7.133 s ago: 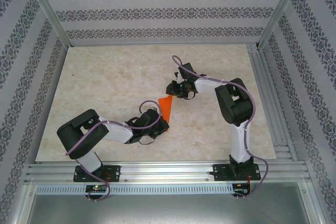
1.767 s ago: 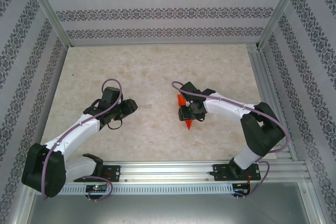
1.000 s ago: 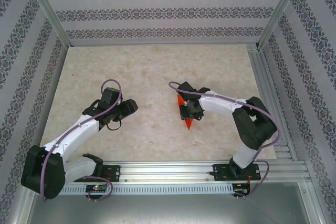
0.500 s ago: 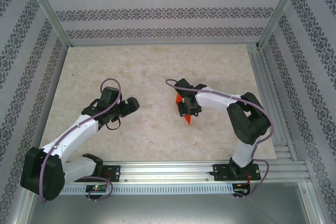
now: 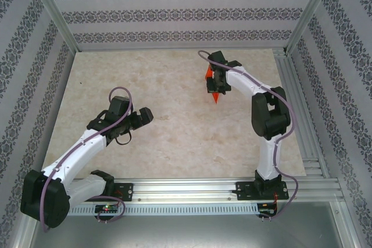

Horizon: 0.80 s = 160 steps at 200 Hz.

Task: Fold a paper plane with a square sheet of paper (fold left side to right side)
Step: Move the paper plane to the top-right of the table.

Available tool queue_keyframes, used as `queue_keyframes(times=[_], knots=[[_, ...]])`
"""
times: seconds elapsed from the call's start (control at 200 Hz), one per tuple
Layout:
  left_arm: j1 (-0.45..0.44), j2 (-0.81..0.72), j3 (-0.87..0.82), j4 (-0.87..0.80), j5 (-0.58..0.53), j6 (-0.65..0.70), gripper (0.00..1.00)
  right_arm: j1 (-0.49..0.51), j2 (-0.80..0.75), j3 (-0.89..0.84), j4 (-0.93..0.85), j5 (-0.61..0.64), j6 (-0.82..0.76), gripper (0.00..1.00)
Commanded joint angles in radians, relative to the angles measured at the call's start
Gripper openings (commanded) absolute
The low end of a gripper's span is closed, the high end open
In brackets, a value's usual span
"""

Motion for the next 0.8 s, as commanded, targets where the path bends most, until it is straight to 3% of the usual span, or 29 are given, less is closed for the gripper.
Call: queue_keyframes(times=[0.0, 0.375, 0.794], knots=[[0.010, -0.028, 0.035, -0.038, -0.012, 0.034, 1.00, -0.020, 0.095, 0.120, -0.077, 0.023, -0.038, 0.08], [0.009, -0.041, 0.045, -0.065, -0.009, 0.052, 1.00, -0.070, 0.334, 0.422, -0.214, 0.011, -0.077, 0.09], [0.010, -0.031, 0.048, -0.068, -0.019, 0.053, 1.00, -0.085, 0.368, 0.455, -0.236, -0.004, -0.085, 0.18]])
